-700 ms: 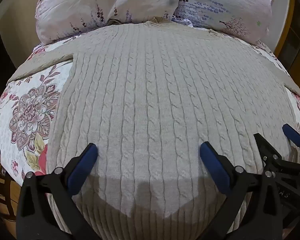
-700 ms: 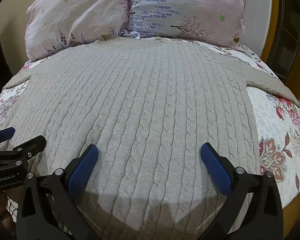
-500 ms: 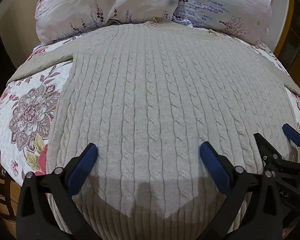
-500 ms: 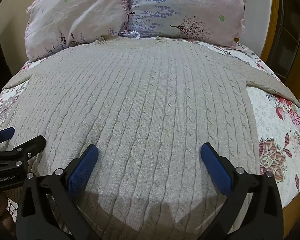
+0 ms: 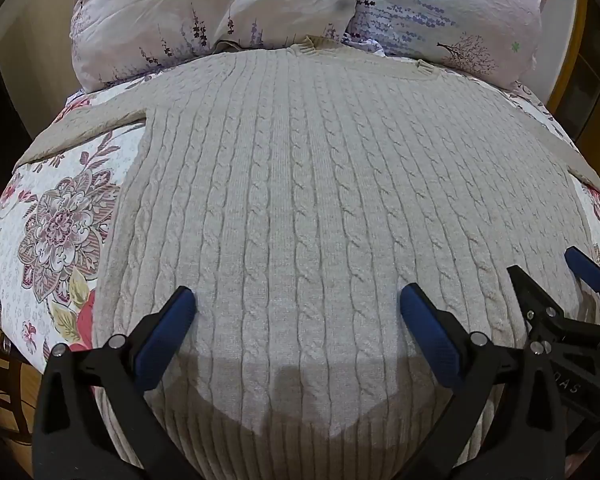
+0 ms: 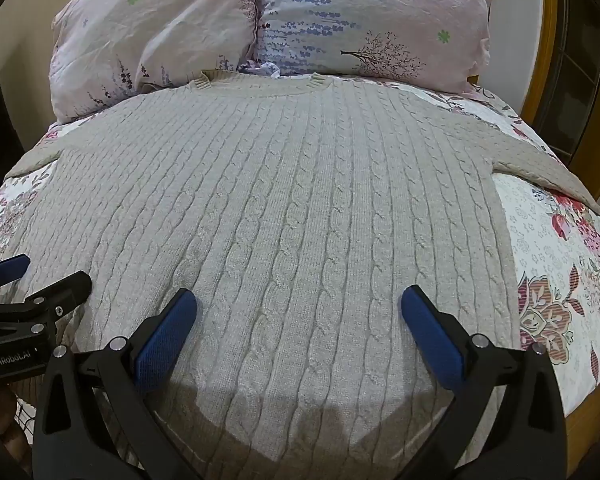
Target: Fold small clothes
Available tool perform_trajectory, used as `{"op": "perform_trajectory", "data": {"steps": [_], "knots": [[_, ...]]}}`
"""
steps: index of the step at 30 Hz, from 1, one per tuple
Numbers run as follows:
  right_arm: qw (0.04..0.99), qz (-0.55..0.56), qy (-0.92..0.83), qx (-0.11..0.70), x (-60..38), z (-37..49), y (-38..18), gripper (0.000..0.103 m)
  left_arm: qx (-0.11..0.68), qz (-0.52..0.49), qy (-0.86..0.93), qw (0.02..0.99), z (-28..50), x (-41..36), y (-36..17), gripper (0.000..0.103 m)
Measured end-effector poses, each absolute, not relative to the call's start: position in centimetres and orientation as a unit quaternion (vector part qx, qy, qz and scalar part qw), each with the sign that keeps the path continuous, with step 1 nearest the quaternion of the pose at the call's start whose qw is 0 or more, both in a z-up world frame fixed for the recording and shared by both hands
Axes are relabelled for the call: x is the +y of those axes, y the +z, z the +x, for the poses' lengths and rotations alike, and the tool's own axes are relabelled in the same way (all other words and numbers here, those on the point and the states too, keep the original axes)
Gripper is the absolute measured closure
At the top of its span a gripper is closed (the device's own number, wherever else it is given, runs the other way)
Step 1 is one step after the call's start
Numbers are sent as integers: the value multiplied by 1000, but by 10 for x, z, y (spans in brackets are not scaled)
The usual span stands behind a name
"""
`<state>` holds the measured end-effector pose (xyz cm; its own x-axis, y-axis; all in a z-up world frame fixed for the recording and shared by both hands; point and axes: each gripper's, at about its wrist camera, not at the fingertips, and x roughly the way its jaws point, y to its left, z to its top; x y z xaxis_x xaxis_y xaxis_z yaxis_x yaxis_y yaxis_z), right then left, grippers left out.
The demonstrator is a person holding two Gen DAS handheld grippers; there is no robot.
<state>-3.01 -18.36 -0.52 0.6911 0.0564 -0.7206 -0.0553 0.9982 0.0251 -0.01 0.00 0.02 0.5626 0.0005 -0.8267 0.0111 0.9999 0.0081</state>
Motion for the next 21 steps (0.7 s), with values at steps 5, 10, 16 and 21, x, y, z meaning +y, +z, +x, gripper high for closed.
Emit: {"op": "perform_trajectory", "data": {"steps": [5, 10, 16, 21], "knots": [[920, 1, 30, 391, -183, -30, -5, 1, 467, 6, -3, 884, 0, 0, 0, 2], [920, 1, 30, 391, -183, -30, -5, 1, 466, 6, -3, 885, 0, 0, 0, 2], [920, 1, 30, 391, -183, -30, -5, 1, 465, 6, -3, 885, 0, 0, 0, 2], [920, 1, 30, 391, -183, -30, -5, 1, 465, 6, -3, 885, 0, 0, 0, 2]]}}
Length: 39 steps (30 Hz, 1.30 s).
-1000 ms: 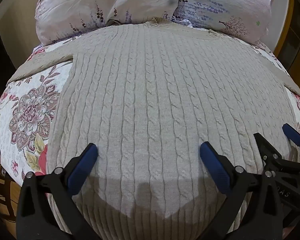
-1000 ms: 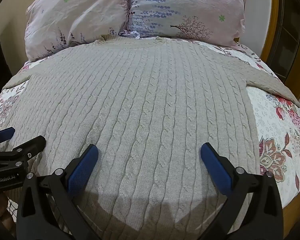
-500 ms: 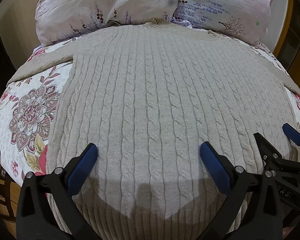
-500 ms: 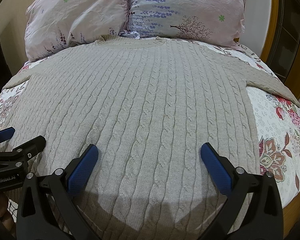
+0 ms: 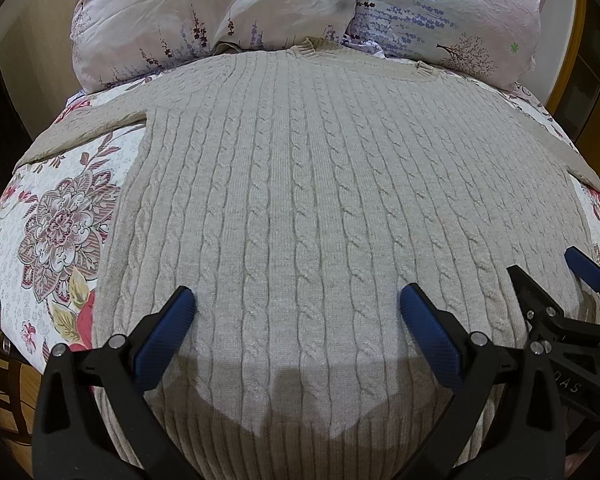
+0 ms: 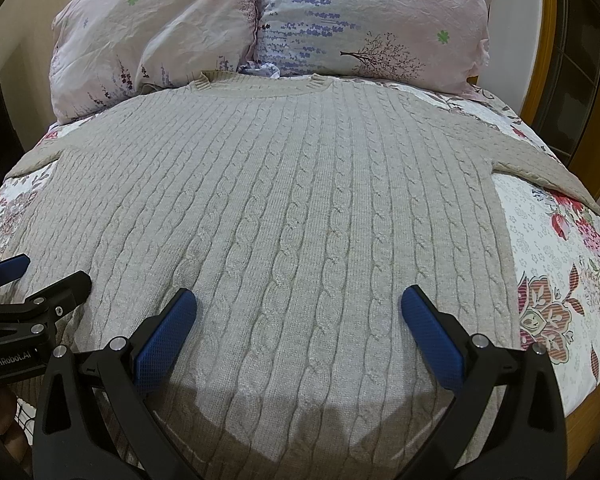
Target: Fold small clothes
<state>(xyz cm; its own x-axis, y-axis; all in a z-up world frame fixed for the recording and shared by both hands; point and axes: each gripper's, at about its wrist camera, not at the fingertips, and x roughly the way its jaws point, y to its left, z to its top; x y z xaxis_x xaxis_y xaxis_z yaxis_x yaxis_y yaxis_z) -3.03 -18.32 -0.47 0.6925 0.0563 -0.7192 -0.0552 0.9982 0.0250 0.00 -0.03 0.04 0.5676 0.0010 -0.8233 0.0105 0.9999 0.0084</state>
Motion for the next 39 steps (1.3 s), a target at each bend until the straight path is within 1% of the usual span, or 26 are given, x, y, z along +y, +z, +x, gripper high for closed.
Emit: {"op": "perform_trajectory", "data": {"steps": [39], "knots": [[915, -2, 32, 403, -185, -29, -9, 1, 461, 8, -5, 887, -1, -2, 1, 2]]}}
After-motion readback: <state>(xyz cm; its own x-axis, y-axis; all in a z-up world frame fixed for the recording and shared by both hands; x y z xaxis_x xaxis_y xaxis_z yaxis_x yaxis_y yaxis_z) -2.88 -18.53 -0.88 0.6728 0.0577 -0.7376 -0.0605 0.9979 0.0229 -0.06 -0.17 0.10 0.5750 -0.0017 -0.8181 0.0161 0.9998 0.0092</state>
